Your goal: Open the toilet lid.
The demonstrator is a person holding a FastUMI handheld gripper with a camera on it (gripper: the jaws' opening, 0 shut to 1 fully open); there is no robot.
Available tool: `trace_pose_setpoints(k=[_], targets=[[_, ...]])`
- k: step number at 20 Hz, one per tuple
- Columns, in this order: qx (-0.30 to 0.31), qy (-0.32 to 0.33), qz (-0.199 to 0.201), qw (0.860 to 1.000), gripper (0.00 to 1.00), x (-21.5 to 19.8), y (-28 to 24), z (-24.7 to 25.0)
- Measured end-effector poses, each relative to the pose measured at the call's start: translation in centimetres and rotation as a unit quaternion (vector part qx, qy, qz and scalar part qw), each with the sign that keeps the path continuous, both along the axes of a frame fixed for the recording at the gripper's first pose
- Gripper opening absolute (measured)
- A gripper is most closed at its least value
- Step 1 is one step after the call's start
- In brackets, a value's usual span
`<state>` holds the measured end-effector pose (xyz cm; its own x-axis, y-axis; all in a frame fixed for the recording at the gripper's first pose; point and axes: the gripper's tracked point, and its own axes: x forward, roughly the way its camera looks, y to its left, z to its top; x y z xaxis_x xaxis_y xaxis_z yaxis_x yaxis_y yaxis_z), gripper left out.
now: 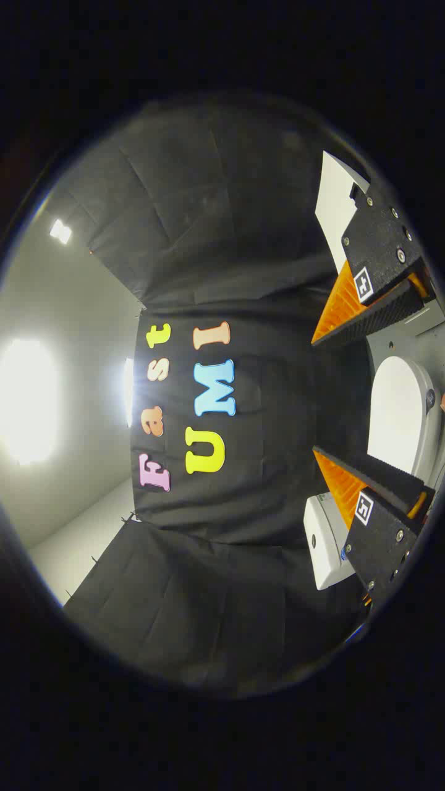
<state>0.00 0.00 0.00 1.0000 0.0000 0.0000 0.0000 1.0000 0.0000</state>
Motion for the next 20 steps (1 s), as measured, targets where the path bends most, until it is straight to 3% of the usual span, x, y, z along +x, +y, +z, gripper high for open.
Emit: trace_pose_setpoints(k=[10, 15, 20], targets=[[0.053, -0.018, 0.033, 0.998, 0.95, -0.7, 0.2, 1.1], [-0.017, 0.025, 0.012, 0.999, 0.95, -0.4, -1.5, -1.9], [-0.038, 0.032, 0.015, 0.999, 0.95, -0.3, -1.1, -3.0]])
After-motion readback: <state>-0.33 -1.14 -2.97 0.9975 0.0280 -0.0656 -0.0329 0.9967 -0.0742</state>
